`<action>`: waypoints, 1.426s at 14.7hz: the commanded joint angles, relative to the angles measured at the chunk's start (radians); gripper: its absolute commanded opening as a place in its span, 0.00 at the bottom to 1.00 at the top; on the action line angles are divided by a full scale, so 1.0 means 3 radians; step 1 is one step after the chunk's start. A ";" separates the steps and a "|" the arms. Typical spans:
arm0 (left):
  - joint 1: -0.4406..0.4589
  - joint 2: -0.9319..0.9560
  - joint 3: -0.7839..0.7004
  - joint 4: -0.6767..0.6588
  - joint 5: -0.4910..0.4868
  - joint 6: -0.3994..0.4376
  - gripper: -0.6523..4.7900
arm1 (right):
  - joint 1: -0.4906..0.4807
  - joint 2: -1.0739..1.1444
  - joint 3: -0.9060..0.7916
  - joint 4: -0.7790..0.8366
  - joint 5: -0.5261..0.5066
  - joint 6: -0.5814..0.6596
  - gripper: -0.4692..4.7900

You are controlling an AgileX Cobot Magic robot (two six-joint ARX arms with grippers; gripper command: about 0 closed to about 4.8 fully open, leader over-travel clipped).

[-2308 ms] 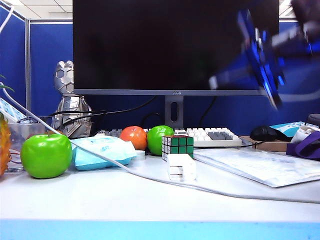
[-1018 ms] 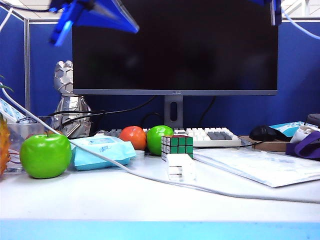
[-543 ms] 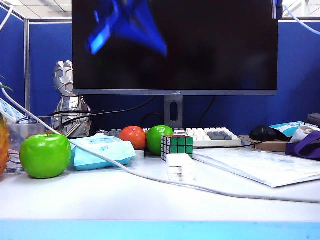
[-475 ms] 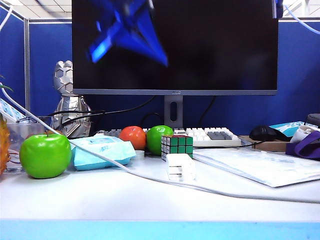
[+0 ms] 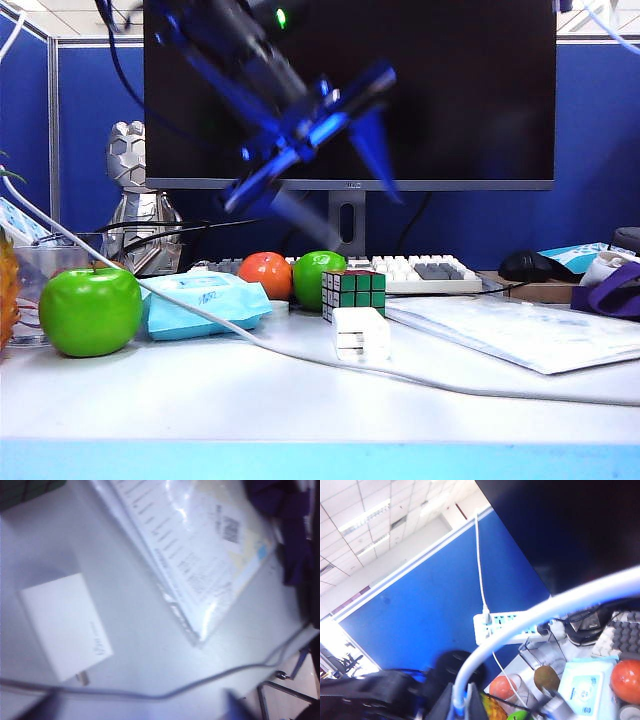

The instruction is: Pick up the Type-C charging cable and the charging base, insert one end of the Type-C charger into the corresponding slot on the base, and finally place the plugged-in charger back on the table.

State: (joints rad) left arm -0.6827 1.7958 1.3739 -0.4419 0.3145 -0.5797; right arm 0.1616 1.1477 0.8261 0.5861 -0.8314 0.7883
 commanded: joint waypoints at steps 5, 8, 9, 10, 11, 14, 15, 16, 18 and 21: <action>-0.0106 0.0618 0.0652 -0.0426 -0.0539 -0.0055 0.95 | 0.0008 -0.0048 0.0009 0.0055 -0.0004 0.0066 0.09; -0.0134 0.0893 0.0734 -0.0628 -0.0619 -0.0225 0.95 | 0.0008 -0.0048 0.0008 0.0055 -0.0029 0.0076 0.09; -0.0145 0.0912 0.0734 -0.0614 -0.0683 -0.0226 0.95 | 0.0008 -0.0048 0.0008 0.0053 -0.0029 0.0076 0.09; -0.0192 0.0987 0.0734 -0.0544 -0.0804 -0.0226 0.95 | 0.0008 -0.0048 0.0008 0.0053 -0.0031 0.0076 0.09; -0.0206 0.1015 0.0734 -0.0540 -0.0833 -0.0228 0.95 | 0.0008 -0.0048 0.0008 0.0052 -0.0032 0.0076 0.09; -0.0240 0.1083 0.0734 -0.0532 -0.0985 -0.0231 0.93 | 0.0009 -0.0048 0.0008 0.0052 -0.0052 0.0079 0.09; -0.0240 0.1106 0.0734 -0.0525 -0.0984 -0.0291 0.85 | 0.0009 -0.0048 0.0008 0.0051 -0.0064 0.0079 0.09; -0.0243 0.1119 0.0734 -0.0515 -0.0983 -0.0304 0.76 | 0.0009 -0.0048 0.0008 0.0051 -0.0067 0.0079 0.09; -0.0256 0.1119 0.0734 -0.0500 -0.0982 -0.0299 0.58 | 0.0009 -0.0048 0.0008 0.0051 -0.0070 0.0079 0.09; -0.0289 0.1109 0.0735 -0.0402 -0.0825 -0.0191 0.11 | 0.0009 -0.0048 0.0008 0.0052 -0.0079 0.0078 0.09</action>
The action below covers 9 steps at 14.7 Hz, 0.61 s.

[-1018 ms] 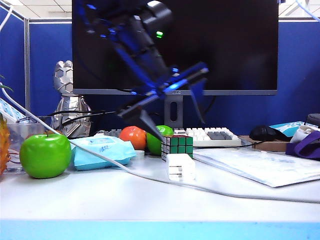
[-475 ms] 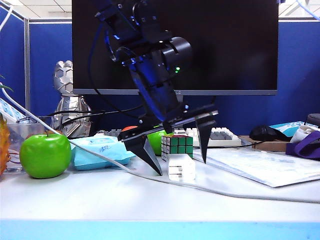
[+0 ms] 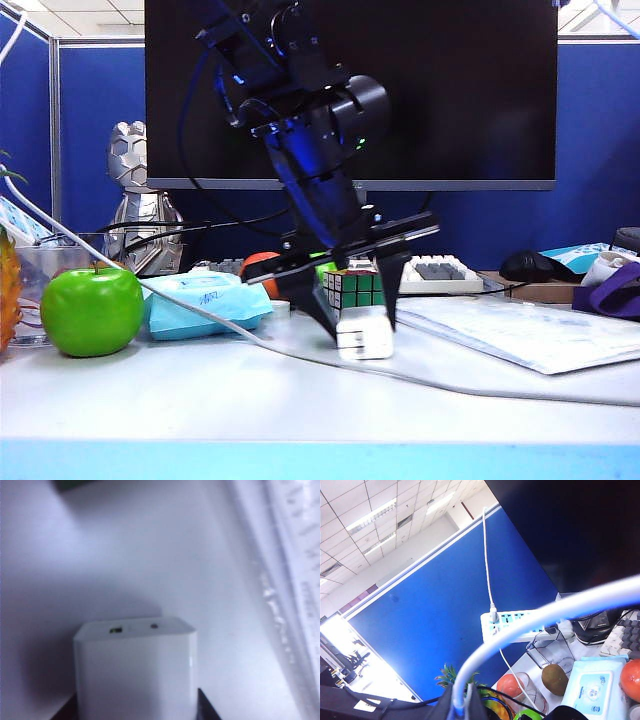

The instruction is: Pick up the Type-C charging cable and the charging base, insert one end of the Type-C charger into the corresponding slot on the base, and finally place the plugged-in charger back on the table.

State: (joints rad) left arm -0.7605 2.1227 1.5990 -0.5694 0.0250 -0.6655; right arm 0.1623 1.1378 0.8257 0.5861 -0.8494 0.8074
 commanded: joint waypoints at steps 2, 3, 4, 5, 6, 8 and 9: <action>-0.0037 -0.0135 -0.0011 0.0125 0.0252 0.0319 0.11 | 0.0005 -0.0015 0.0009 0.0055 -0.0019 0.0013 0.09; -0.0034 -0.0239 -0.0011 0.0155 0.0276 0.0422 0.11 | 0.0004 -0.0015 0.0009 0.0055 -0.0019 0.0011 0.09; -0.0033 -0.0322 -0.0011 0.0177 0.0312 0.0501 0.11 | 0.0004 -0.0015 0.0009 0.0056 -0.0019 0.0011 0.09; -0.0027 -0.0514 -0.0013 0.0210 0.0357 0.0631 0.11 | 0.0004 -0.0015 0.0009 0.0057 -0.0020 0.0013 0.09; -0.0027 -0.0687 -0.0011 0.0251 0.0446 0.0750 0.11 | 0.0004 -0.0017 0.0009 0.0062 -0.0022 0.0013 0.09; -0.0028 -0.1096 -0.0013 0.0346 0.0687 0.1099 0.11 | 0.0004 -0.0017 0.0010 0.0109 -0.0033 0.0013 0.09; -0.0028 -0.1383 -0.0013 0.0373 0.0889 0.1438 0.11 | 0.0004 -0.0028 0.0010 0.0249 -0.0102 0.0028 0.09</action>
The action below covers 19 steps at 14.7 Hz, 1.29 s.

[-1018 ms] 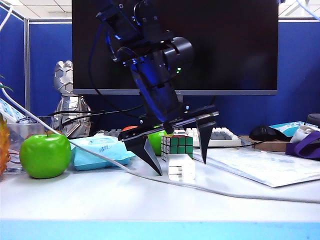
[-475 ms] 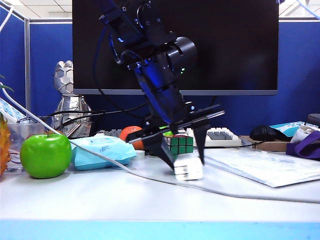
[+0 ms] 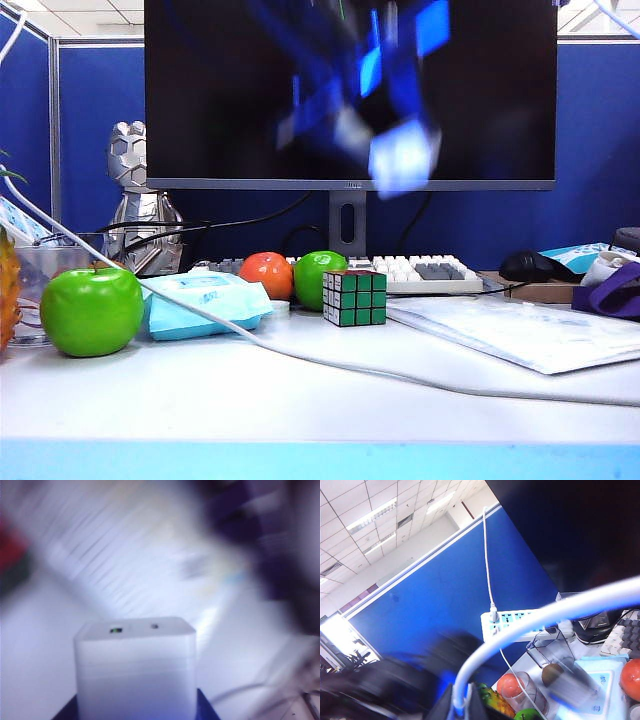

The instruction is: Pick up the Type-C charging cable and the charging base, insert one end of the Type-C charger into the corresponding slot on the base, and finally place the plugged-in charger back on the table.

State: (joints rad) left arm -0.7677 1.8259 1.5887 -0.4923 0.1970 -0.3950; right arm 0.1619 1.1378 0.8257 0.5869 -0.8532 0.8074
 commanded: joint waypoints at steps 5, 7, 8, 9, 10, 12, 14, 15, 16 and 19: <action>-0.0004 -0.1067 0.0022 0.0120 0.1353 0.1264 0.11 | 0.0004 -0.0506 0.0282 0.0314 -0.0084 0.0234 0.09; -0.0004 -0.1177 0.0020 0.0182 0.2001 0.1479 0.11 | 0.0003 -0.0586 0.0465 0.0315 -0.0189 0.0359 0.09; -0.0004 -0.1241 0.0022 0.0332 0.2322 0.1499 0.11 | 0.0004 -0.0632 0.0572 0.0315 -0.0275 0.0472 0.09; -0.0004 -0.1282 0.0022 0.0481 0.2504 0.1499 0.11 | 0.0004 -0.0657 0.0633 0.0313 -0.0312 0.0576 0.09; -0.0004 -0.1301 0.0022 0.0601 0.2604 0.1497 0.11 | 0.0004 -0.0687 0.0659 0.0314 -0.0314 0.0642 0.09; -0.0004 -0.1364 0.0022 0.0912 0.2651 0.1492 0.11 | 0.0004 -0.0757 0.0678 0.0313 -0.0366 0.0724 0.09; -0.0004 -0.1399 0.0022 0.1171 0.2949 0.1459 0.11 | 0.0005 -0.0824 0.0679 0.0290 -0.0408 0.0835 0.09; -0.0004 -0.1397 0.0020 0.1172 0.2964 0.1391 0.11 | 0.0005 -0.0824 0.0679 0.0290 -0.0443 0.0937 0.09; -0.0004 -0.1394 0.0020 0.1171 0.2959 0.1216 0.11 | 0.0005 -0.0825 0.0679 0.0291 -0.0495 0.1005 0.09; -0.0003 -0.1364 0.0017 0.1118 0.2937 0.0830 0.11 | 0.0010 -0.0842 0.0807 0.0295 -0.0534 0.1160 0.09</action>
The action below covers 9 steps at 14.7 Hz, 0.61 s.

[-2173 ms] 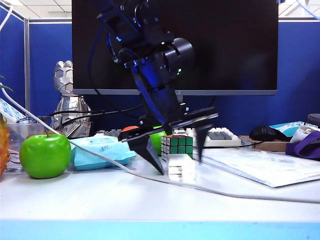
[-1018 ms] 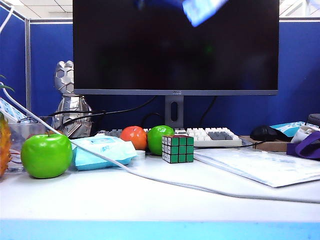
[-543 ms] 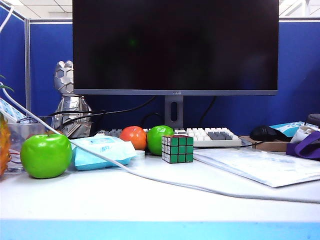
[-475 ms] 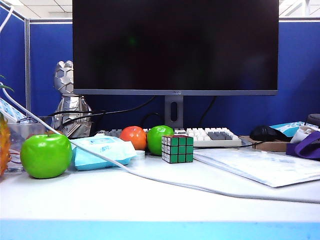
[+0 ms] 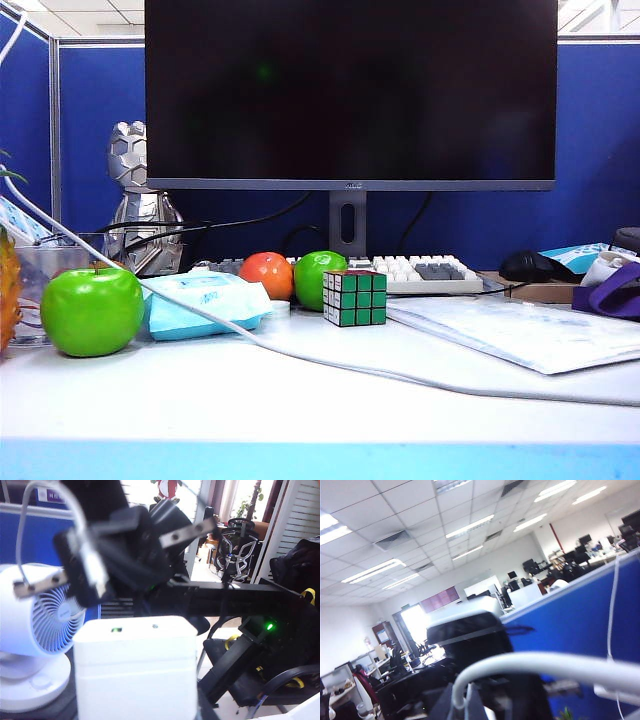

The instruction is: Pick up the Type-C charging cable and the charging base, insert one end of the Type-C charger into the corresponding slot on the base, and finally place the plugged-in charger back on the table.

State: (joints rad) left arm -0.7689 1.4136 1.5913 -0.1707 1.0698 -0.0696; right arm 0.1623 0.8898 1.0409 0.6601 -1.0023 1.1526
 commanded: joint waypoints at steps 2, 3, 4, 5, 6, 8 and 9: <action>0.0001 0.0022 0.0009 0.0052 0.0186 -0.0783 0.11 | 0.0256 -0.0011 0.0145 -0.0177 -0.0071 -0.0015 0.09; 0.0001 0.0022 0.0009 0.0052 0.0289 -0.0815 0.11 | 0.0390 -0.0011 0.0145 -0.0187 -0.0069 -0.0106 0.09; 0.0001 0.0022 0.0009 0.0052 0.0334 -0.0816 0.11 | 0.0440 -0.0013 0.0145 -0.0186 -0.0070 -0.0106 0.09; 0.0001 0.0022 0.0009 0.0064 0.0412 -0.0816 0.11 | 0.0448 -0.0017 0.0145 -0.0189 -0.0083 -0.0117 0.09; 0.0001 0.0020 0.0009 0.0100 0.0486 -0.0818 0.11 | 0.0448 -0.0018 0.0145 -0.0191 -0.0099 -0.0117 0.09; 0.0001 0.0017 0.0013 0.0220 0.0549 -0.0816 0.11 | 0.0448 -0.0022 0.0145 -0.0263 -0.0108 -0.0117 0.09; 0.0001 0.0018 0.0013 0.0257 0.0549 -0.0818 0.11 | 0.0449 -0.0023 0.0145 -0.0282 -0.0125 -0.0116 0.09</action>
State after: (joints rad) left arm -0.7689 1.4246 1.5913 -0.1165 1.2274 -0.3119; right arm 0.2966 0.8867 1.0794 0.5694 -1.0370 1.1233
